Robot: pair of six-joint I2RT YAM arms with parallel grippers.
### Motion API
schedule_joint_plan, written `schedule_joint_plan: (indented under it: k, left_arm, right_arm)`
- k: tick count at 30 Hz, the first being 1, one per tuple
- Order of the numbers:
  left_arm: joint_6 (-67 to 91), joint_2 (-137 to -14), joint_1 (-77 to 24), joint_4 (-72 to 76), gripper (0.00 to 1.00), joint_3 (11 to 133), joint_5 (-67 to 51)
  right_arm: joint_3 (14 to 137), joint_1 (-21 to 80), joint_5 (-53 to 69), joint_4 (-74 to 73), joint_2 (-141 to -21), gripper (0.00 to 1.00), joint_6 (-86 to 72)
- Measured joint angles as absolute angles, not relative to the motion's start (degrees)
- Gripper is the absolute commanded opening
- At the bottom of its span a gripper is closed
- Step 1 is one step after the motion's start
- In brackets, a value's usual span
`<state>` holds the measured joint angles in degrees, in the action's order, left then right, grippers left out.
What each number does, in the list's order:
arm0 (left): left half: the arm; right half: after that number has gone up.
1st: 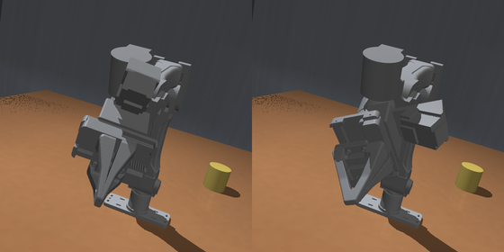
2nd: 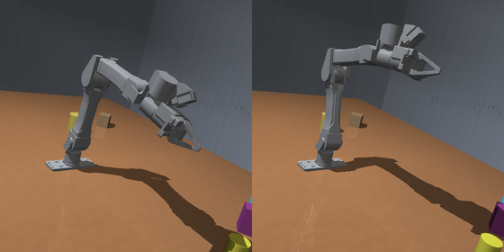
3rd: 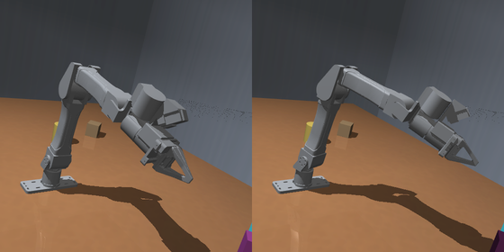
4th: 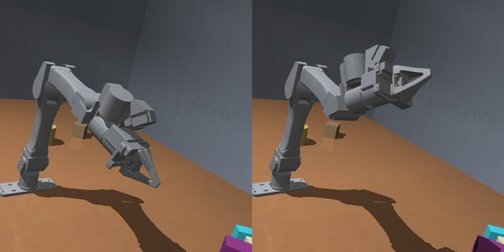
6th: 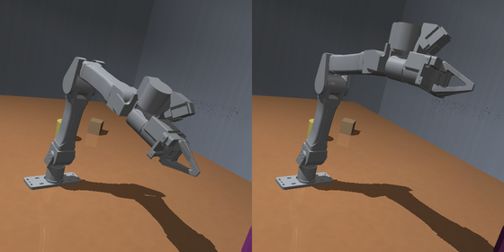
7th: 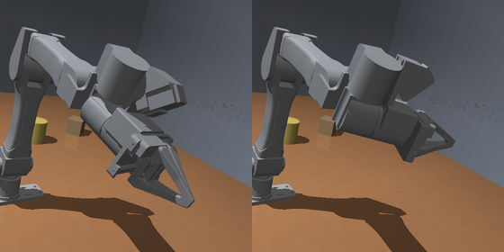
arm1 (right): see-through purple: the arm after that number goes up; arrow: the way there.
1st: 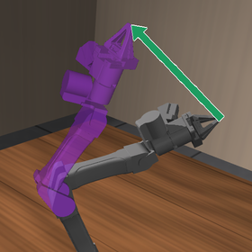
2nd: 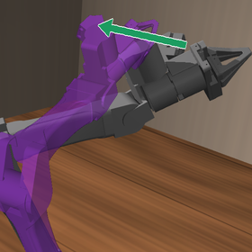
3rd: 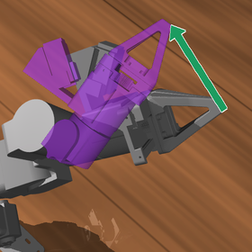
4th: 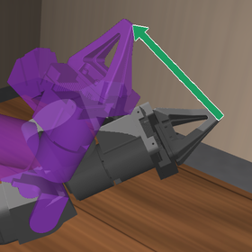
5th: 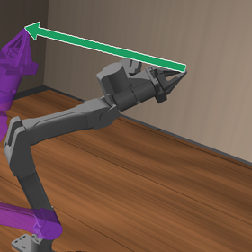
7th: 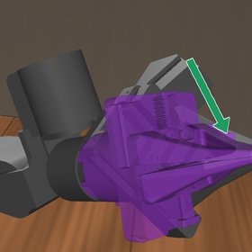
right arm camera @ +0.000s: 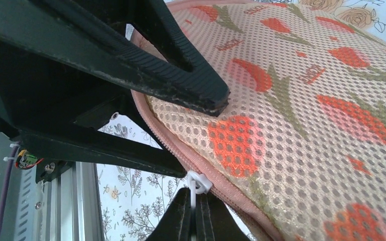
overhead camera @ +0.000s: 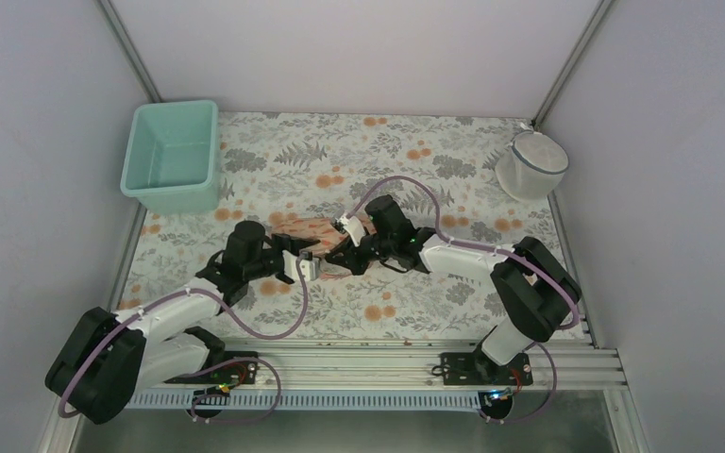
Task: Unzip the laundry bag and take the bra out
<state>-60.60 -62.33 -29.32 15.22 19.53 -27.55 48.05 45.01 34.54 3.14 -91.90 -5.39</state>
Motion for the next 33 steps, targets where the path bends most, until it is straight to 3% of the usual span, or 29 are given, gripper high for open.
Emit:
schedule_joint_plan:
  k: [2,6,7,33]
  left_arm:
    - [-60.82,-62.50,-29.43,15.77,0.35,19.38,-27.31]
    - [-61.08,-62.63,-29.41,16.05,0.04,19.14,-26.70]
    - [-61.34,-62.63,-29.43,16.21,0.02,19.05,-26.52]
    - [-63.86,-60.99,-28.29,17.96,0.02,16.40,-23.55]
  right_arm:
    - [48.10,44.99,34.85,3.09,-91.90,0.04,-5.23]
    - [48.10,44.99,35.33,2.94,-91.90,0.04,-4.69]
    - [48.10,44.99,35.38,2.94,-91.90,0.04,-4.54]
    - [42.22,34.63,33.82,-2.02,-84.05,0.04,-4.51]
